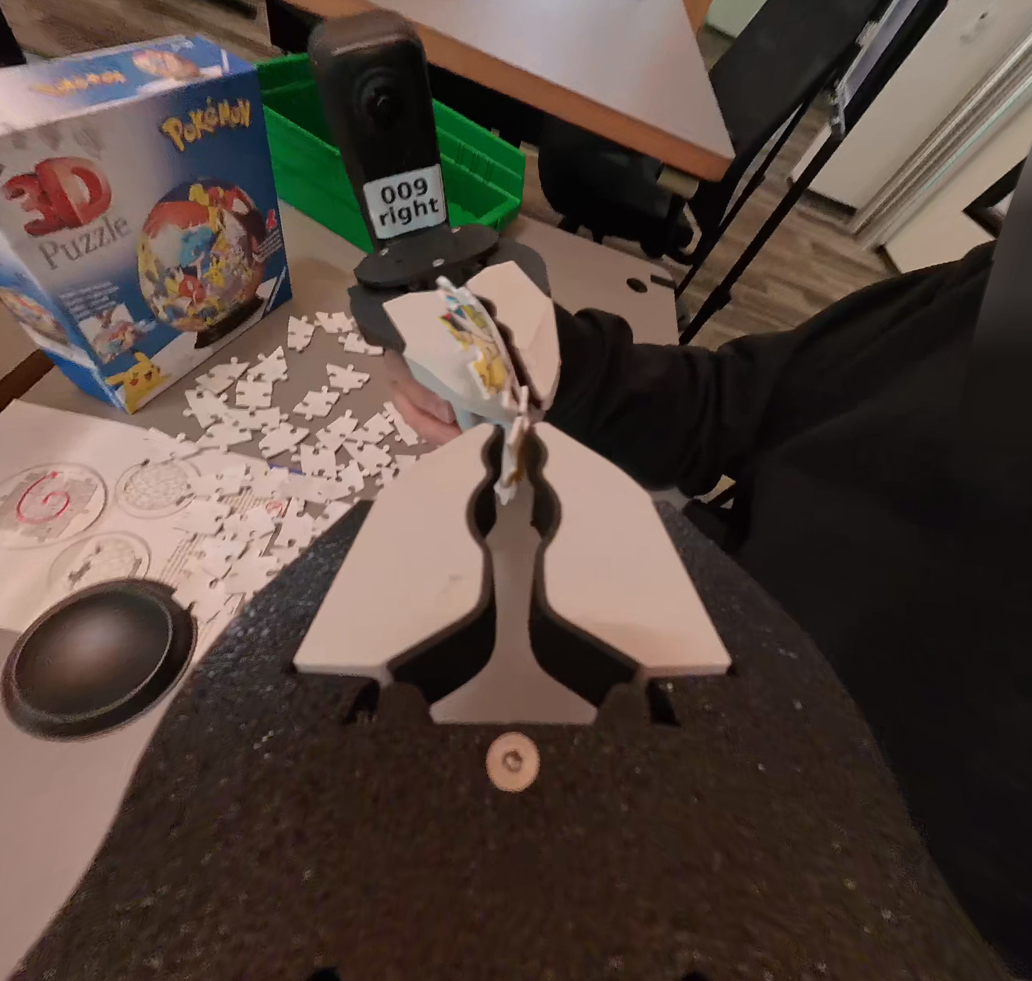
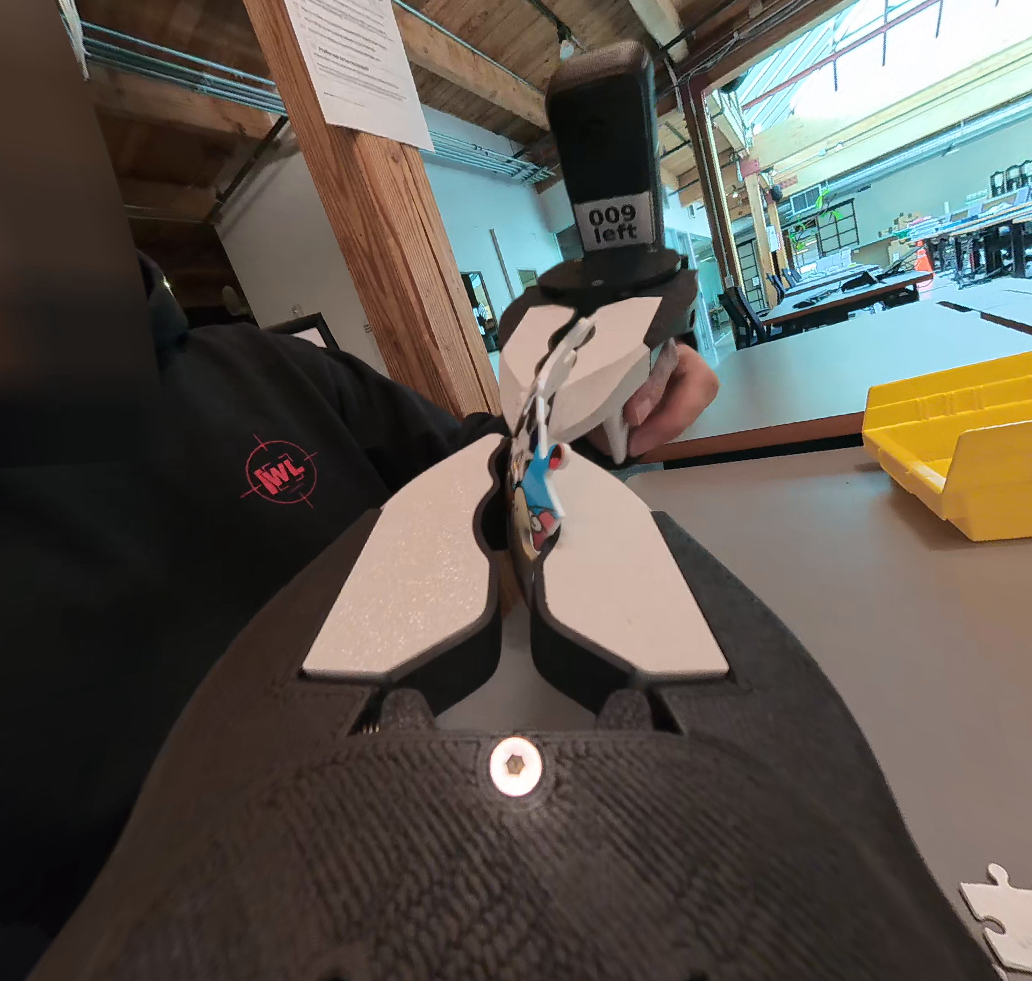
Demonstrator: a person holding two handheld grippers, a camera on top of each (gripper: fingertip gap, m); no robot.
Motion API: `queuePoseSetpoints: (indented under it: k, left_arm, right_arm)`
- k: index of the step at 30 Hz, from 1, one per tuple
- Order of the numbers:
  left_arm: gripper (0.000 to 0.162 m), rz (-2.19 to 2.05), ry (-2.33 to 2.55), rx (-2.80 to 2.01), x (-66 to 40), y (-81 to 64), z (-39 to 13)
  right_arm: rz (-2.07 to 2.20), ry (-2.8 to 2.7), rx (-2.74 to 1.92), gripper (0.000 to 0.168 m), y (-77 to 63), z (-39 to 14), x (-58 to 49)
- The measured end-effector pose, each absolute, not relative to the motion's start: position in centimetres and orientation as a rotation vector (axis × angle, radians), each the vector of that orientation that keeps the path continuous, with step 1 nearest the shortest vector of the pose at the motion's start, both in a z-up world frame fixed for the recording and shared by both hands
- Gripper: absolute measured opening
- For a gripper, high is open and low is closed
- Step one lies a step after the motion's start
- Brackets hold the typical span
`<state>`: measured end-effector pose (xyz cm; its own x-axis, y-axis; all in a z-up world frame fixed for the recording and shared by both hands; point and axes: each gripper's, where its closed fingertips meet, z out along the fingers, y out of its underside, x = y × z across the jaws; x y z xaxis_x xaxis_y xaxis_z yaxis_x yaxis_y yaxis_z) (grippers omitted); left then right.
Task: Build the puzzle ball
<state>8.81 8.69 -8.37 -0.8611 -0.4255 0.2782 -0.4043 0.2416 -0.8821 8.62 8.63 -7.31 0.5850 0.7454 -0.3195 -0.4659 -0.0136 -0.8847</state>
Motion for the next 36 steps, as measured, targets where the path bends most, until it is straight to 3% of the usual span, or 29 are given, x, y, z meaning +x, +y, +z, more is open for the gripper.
queuePoseSetpoints:
  k: [6, 8, 19, 25, 28, 32, 36]
  left_arm:
    - [0.005, -1.793, 2.412, -0.805, 8.7, 8.4, -7.9]
    - [0.015, -1.783, 2.41, -0.795, 8.6, 8.6, -7.7]
    - [0.0, -1.847, 2.373, -0.816, 8.4, 8.9, -8.3]
    - [0.01, -1.869, 2.315, -0.808, 8.8, 8.9, -8.1]
    - [0.025, -1.822, 2.289, -0.821, 9.3, 9.1, -8.2]
    - [0.006, -1.809, 2.316, -0.762, 9.0, 8.6, -8.3]
    - [0.004, -1.821, 2.351, -0.737, 8.7, 8.3, -8.2]
  right_arm:
    - [0.994, -0.272, -1.232, 0.005, 8.4, -7.0, 8.7]
    - [0.998, -0.27, -1.219, 0.005, 8.2, -6.8, 8.9]
    - [1.012, -0.249, -1.183, 0.005, 8.1, -6.4, 9.3]
    - [1.01, -0.226, -1.173, 0.005, 8.1, -6.4, 9.7]
    - [1.012, -0.227, -1.178, 0.005, 8.2, -6.4, 9.5]
    - [1.026, -0.222, -1.179, 0.004, 8.5, -6.4, 9.3]
    - [1.075, -0.222, -1.186, 0.005, 8.2, -6.5, 9.1]
